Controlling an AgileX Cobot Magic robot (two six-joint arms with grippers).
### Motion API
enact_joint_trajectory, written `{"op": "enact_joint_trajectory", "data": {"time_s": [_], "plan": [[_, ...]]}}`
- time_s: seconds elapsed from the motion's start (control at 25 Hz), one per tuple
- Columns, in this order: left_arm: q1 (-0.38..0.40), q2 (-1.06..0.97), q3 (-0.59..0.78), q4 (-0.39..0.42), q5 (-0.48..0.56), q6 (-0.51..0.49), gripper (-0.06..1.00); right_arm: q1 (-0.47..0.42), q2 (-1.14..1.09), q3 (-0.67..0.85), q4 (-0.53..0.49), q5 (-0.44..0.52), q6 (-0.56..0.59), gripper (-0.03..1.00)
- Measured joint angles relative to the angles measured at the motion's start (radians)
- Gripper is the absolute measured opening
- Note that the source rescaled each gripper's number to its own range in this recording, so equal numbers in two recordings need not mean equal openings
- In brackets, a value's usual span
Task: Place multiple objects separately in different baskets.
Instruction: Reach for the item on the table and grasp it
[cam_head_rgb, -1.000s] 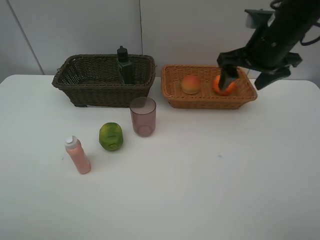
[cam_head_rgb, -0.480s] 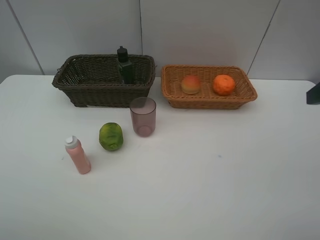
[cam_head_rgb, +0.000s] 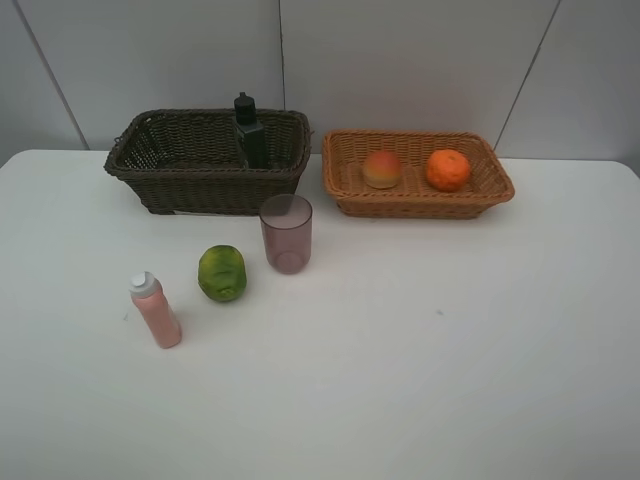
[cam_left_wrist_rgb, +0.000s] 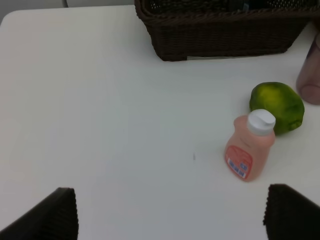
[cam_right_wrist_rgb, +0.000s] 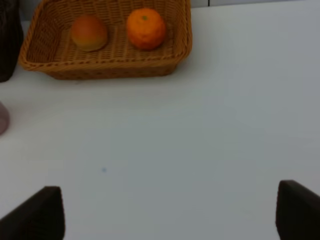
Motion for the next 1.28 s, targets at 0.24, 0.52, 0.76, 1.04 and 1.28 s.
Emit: {"op": "enact_joint_trajectory", "data": {"time_s": [0.24, 0.52, 0.76, 1.04, 1.28], "plan": [[0.000, 0.000, 0.000, 0.000, 0.000, 0.000, 0.96, 0.000, -0.149, 0.000, 0.000, 0.039, -0.013, 0.84], [0.000, 0.000, 0.000, 0.000, 0.000, 0.000, 0.96, 0.000, -0.230, 0.062, 0.018, 0.044, -0.013, 0.84], [0.000, 0.000, 0.000, 0.000, 0.000, 0.000, 0.96, 0.000, -0.230, 0.153, 0.031, 0.018, -0.014, 0.84], [0.000, 0.000, 0.000, 0.000, 0.000, 0.000, 0.96, 0.000, -0.230, 0.200, -0.018, -0.085, -0.030, 0.84], [0.000, 0.000, 0.000, 0.000, 0.000, 0.000, 0.96, 0.000, -0.230, 0.218, -0.021, -0.116, -0.062, 0.84]]}}
